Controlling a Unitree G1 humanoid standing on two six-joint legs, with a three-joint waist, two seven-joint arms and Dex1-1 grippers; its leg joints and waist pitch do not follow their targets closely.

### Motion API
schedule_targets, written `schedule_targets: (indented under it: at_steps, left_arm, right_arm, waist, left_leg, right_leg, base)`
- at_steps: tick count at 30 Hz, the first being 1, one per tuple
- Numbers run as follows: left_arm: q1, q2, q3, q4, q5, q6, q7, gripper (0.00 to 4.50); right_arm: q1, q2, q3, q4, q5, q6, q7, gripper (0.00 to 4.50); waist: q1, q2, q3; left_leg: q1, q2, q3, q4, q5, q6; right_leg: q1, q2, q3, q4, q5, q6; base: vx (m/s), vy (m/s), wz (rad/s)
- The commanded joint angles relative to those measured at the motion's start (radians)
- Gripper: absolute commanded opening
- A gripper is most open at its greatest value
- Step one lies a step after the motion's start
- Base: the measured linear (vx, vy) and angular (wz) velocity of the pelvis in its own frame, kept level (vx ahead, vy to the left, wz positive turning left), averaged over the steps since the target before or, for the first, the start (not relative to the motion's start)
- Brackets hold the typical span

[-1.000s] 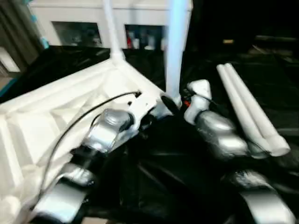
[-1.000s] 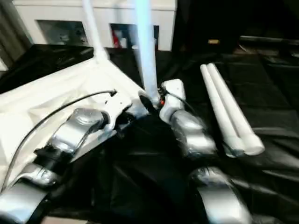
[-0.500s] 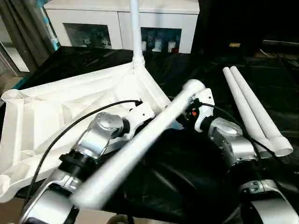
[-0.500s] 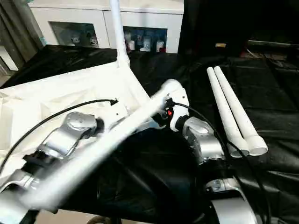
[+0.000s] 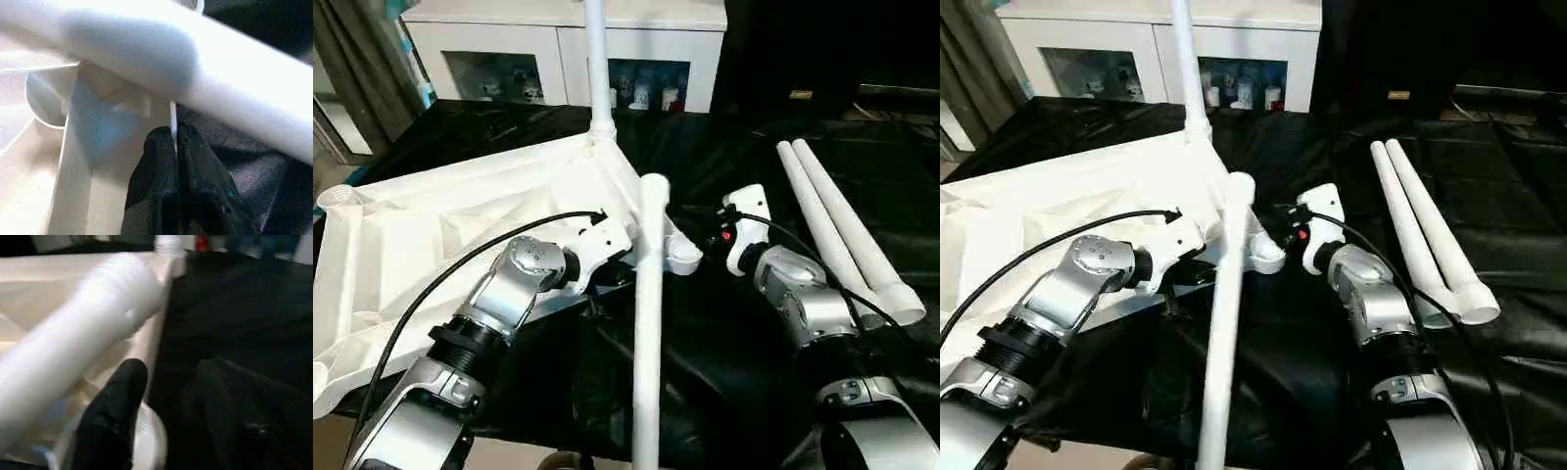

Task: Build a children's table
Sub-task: Rotate table base

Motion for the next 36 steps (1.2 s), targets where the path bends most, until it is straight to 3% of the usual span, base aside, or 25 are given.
schedule_targets:
  at_steps: [1, 3, 7, 11, 16, 24, 31, 33, 36]
  left_arm:
    - [0.008, 0.009, 0.001, -0.032, 0.011, 0.009, 0.007, 0.0]
    - [0.008, 0.008, 0.003, -0.033, 0.009, 0.016, 0.009, 0.0]
    - [0.004, 0.011, 0.0, -0.032, 0.011, 0.018, 0.011, 0.0]
    - [0.002, 0.013, -0.001, -0.026, 0.013, 0.013, 0.014, 0.0]
    - [0.008, 0.016, -0.004, -0.032, 0.014, 0.015, 0.017, 0.0]
    - [0.012, 0.018, -0.006, -0.03, 0.019, 0.012, 0.024, 0.0]
    - [0.015, 0.021, -0.005, -0.033, 0.02, 0.011, 0.026, 0.0]
    - [0.016, 0.022, -0.005, -0.033, 0.02, 0.01, 0.026, 0.0]
    - [0.019, 0.026, -0.005, -0.033, 0.02, 0.001, 0.022, 0.0]
  right_arm:
    - [-0.014, -0.013, -0.029, 0.018, -0.017, -0.004, -0.055, 1.78]
    - [-0.019, -0.014, -0.053, 0.011, 0.004, -0.009, -0.06, 2.03]
    - [-0.004, -0.014, -0.074, -0.072, 0.082, 0.031, 0.026, 2.3]
    - [0.046, -0.072, -0.005, -0.242, 0.117, 0.083, 0.214, 2.63]
    - [0.088, -0.195, 0.082, -0.409, 0.098, 0.199, 0.334, 3.08]
    - [0.119, -0.257, 0.117, -0.579, 0.152, 0.272, 0.444, 3.75]
    - [0.131, -0.303, 0.164, -0.652, 0.158, 0.43, 0.467, 4.43]
    - [0.13, -0.307, 0.168, -0.655, 0.149, 0.423, 0.469, 4.43]
    - [0.139, -0.336, 0.196, -0.69, 0.141, 0.339, 0.532, 4.43]
  waist:
    - [0.001, 0.013, -0.096]
    - [0.001, 0.016, -0.097]
    - [0.002, 0.014, -0.1]
    - [0.007, 0.016, -0.1]
    - [0.01, 0.014, -0.099]
    - [0.012, 0.009, -0.099]
    - [0.012, 0.003, -0.099]
    - [0.013, 0.004, -0.1]
    - [0.015, 0.003, -0.1]
  left_leg:
    - [0.035, 0.046, -0.028, -0.065, -0.224, 0.008]
    - [0.035, 0.046, -0.029, -0.064, -0.22, 0.007]
    - [0.033, 0.044, -0.028, -0.06, -0.204, 0.035]
    - [0.03, 0.046, -0.028, -0.057, -0.18, 0.069]
    - [0.031, 0.048, -0.031, -0.058, -0.188, 0.06]
    - [0.029, 0.048, -0.032, -0.055, -0.186, 0.067]
    - [0.028, 0.047, -0.031, -0.053, -0.173, 0.064]
    - [0.027, 0.048, -0.031, -0.053, -0.169, 0.063]
    - [0.027, 0.049, -0.032, -0.052, -0.17, 0.062]
  right_leg:
    - [0.057, -0.056, 0.036, -0.057, -0.082, -0.262]
    - [0.057, -0.056, 0.036, -0.057, -0.081, -0.26]
    - [0.06, -0.054, 0.035, -0.054, -0.051, -0.261]
    - [0.06, -0.052, 0.032, -0.054, -0.056, -0.254]
    - [0.059, -0.052, 0.034, -0.056, -0.096, -0.246]
    - [0.058, -0.055, 0.036, -0.06, -0.132, -0.232]
    - [0.057, -0.056, 0.037, -0.06, -0.135, -0.239]
    - [0.056, -0.058, 0.037, -0.06, -0.142, -0.234]
    - [0.057, -0.058, 0.036, -0.058, -0.136, -0.226]
  base:
    - [0.0, 0.0, 0.0]
    - [0.0, 0.0, 0.0]
    - [0.0, 0.0, 0.0]
    - [0.0, 0.0, 0.0]
    - [0.0, 0.0, 0.0]
    - [0.0, 0.0, 0.0]
    - [0.0, 0.0, 0.0]
    - [0.0, 0.0, 0.0]
    - [0.0, 0.0, 0.0]
